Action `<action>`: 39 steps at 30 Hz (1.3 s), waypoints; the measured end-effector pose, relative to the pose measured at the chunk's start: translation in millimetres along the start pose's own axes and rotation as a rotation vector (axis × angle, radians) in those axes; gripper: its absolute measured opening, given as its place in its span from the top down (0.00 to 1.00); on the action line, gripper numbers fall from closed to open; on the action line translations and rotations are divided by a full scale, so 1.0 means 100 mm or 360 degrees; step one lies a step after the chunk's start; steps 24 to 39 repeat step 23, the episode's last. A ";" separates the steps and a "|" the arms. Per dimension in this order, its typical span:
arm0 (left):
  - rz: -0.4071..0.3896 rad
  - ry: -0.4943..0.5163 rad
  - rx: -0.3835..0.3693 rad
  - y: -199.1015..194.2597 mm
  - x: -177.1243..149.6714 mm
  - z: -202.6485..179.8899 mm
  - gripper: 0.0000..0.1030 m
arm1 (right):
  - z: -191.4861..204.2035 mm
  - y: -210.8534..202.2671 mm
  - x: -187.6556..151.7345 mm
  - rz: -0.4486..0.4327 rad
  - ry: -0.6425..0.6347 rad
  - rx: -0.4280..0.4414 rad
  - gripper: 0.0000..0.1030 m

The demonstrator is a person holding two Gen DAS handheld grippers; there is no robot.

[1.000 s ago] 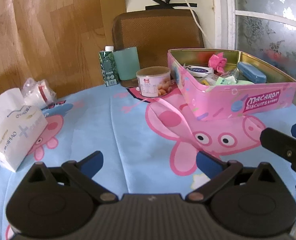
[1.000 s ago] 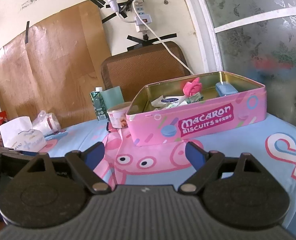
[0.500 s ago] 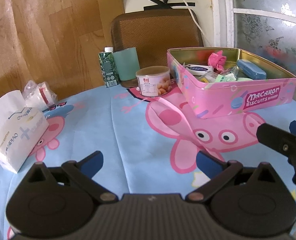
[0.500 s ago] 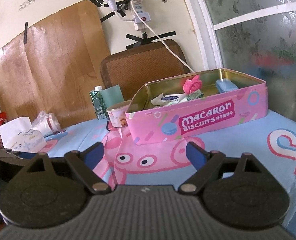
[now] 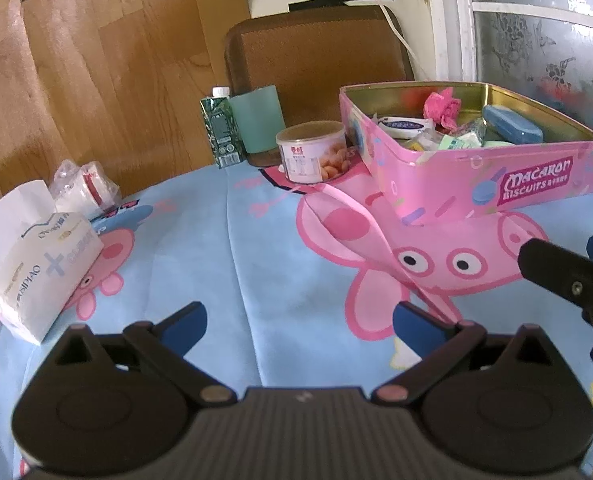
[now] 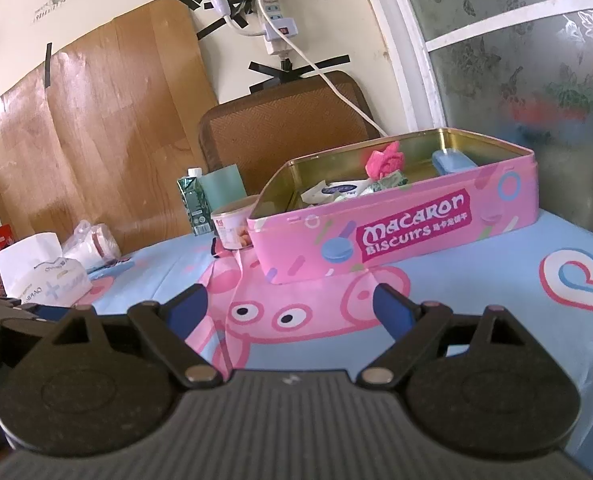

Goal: Organize soft objects

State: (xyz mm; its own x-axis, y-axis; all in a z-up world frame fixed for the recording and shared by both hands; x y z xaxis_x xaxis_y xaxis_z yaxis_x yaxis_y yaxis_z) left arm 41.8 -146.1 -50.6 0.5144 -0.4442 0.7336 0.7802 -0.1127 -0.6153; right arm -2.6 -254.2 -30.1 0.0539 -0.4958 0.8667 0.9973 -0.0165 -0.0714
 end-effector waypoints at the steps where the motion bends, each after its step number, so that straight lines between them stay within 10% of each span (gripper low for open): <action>1: 0.0007 -0.0002 -0.0007 0.01 0.00 -0.01 0.00 | -0.01 0.00 0.00 0.0002 0.0003 0.0000 0.11; 39: -0.0036 0.0002 -0.0190 0.01 0.04 -0.14 0.00 | -0.09 0.06 -0.01 0.0016 0.0051 -0.0020 0.11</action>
Point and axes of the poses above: each gripper's, at about its wrist camera, not at the fingertips, and y roughly the way its jaws point, z to its left, x to its top, the point moved 8 cm from there along y, roughly the way its jaws point, and after that the axes turned 9 degrees about y, right-handed, at the moved point
